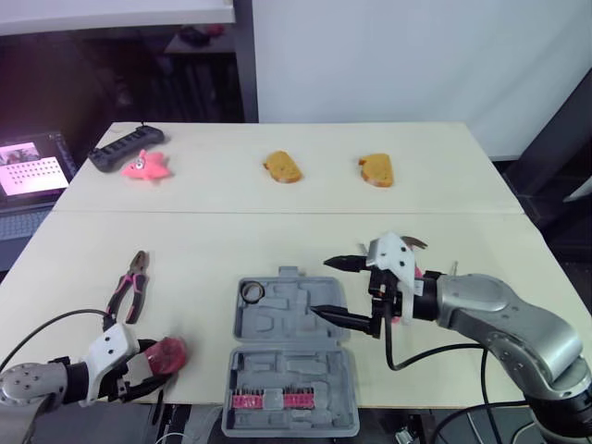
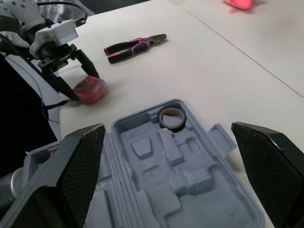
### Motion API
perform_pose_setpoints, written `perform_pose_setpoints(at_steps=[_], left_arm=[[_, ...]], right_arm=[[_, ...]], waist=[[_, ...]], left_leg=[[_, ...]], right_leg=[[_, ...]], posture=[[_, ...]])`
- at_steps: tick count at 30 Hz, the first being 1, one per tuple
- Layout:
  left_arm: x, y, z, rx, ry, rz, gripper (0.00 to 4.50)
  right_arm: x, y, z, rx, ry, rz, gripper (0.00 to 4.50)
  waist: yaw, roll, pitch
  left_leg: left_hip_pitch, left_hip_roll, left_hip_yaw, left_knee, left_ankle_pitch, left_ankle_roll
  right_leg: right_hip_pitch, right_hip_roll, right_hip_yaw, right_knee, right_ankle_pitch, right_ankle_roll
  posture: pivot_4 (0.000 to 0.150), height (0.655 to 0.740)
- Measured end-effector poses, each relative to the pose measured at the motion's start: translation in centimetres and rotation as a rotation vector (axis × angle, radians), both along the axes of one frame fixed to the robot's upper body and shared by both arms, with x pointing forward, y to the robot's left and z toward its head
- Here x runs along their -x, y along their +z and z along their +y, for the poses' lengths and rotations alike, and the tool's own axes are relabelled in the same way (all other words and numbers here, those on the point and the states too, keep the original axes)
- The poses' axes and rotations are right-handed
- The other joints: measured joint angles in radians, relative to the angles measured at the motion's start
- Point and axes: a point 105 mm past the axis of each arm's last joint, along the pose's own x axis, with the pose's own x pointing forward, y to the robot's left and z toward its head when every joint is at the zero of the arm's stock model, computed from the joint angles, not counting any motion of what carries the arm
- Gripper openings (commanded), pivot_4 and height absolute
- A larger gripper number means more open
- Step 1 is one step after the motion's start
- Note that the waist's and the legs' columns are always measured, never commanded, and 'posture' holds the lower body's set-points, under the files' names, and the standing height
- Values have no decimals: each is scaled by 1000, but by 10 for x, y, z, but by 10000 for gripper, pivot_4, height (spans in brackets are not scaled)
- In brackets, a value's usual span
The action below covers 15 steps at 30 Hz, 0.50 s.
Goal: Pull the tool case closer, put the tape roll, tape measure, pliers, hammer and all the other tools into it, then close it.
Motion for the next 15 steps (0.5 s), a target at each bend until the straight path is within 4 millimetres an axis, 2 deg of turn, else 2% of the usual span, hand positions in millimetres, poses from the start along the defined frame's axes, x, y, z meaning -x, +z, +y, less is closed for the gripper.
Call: perform_pose_setpoints(at_steps=[5,10,12,15], left_arm=[[2,2,0,27,1,12,29460],[4,13,-8,66,-42,36,29460],[-5,31,-9,58,-71,2,29460],[-37,84,-22,22,-166,-141,29460]], right_arm=[[1,0,0,-1,1,-2,45000],[2,-1,-1,6,1,4,45000],[-1,-1,-2,14,-8,13,45000],[-19,7,0,14,-61,53,45000]], waist=[[-1,0,0],[-1,-3,2],[3,-7,3],[3,-8,5]], left_leg=[[0,0,0,0,0,0],[-1,0,0,0,0,0],[-1,0,-2,0,0,0],[-2,0,-2,3,1,-2]], right_leg=[[0,0,0,0,0,0],[-1,0,0,0,0,0],[-1,1,-2,1,0,0],[0,0,-2,2,1,-2]], posture=[[1500,7400],[1500,7400],[1500,7400],[1500,7400]])
